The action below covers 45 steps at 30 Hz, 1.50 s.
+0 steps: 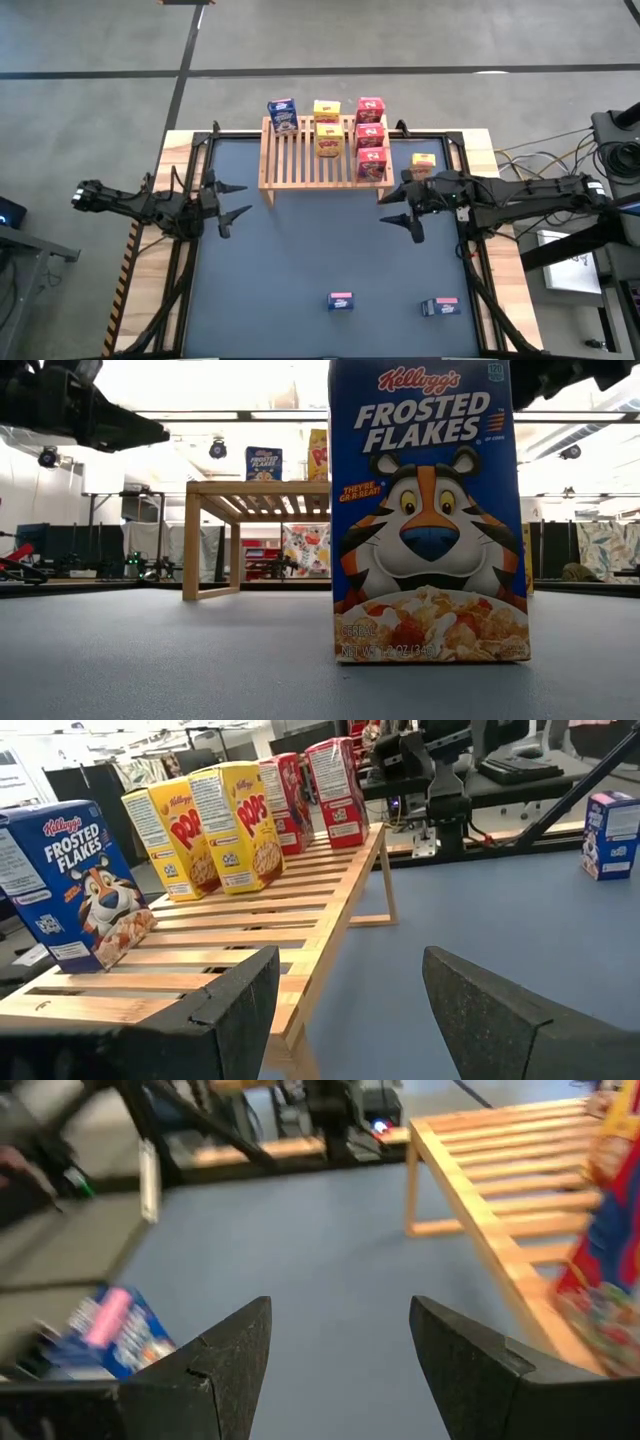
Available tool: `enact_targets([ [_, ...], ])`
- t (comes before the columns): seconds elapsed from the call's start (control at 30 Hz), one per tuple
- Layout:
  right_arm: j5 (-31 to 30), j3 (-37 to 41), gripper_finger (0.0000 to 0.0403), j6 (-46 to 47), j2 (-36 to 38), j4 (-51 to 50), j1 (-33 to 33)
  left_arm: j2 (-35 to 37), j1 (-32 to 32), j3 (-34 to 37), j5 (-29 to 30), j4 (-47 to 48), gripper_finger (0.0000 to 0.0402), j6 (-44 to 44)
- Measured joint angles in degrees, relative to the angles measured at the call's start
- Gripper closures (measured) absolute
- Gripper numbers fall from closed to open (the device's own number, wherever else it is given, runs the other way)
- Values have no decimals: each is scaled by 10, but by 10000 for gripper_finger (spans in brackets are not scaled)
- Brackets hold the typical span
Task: Stack cereal on shelf
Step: Put the yellow cereal box on the shelf aligned with the other yellow cereal boxes
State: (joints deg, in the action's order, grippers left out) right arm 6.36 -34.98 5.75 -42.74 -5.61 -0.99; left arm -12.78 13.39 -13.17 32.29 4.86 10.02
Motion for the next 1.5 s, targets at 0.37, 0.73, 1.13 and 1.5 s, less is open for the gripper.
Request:
enact_targets([
  [0.37,-39,-88,174,-79,-1,-102,0,-3,0,0,0,-6,171,-20],
  [0.73,-264,-370,174,23,-76,-537,-2,-8,0,0,1,-17,171,-26],
  [1.13,-352,-468,174,125,-220,-838,-51,-19,0,0,-7,-25,171,-57],
  [1.5,-233,-416,174,-11,-157,-711,-218,-23,0,0,-21,-25,171,-61],
])
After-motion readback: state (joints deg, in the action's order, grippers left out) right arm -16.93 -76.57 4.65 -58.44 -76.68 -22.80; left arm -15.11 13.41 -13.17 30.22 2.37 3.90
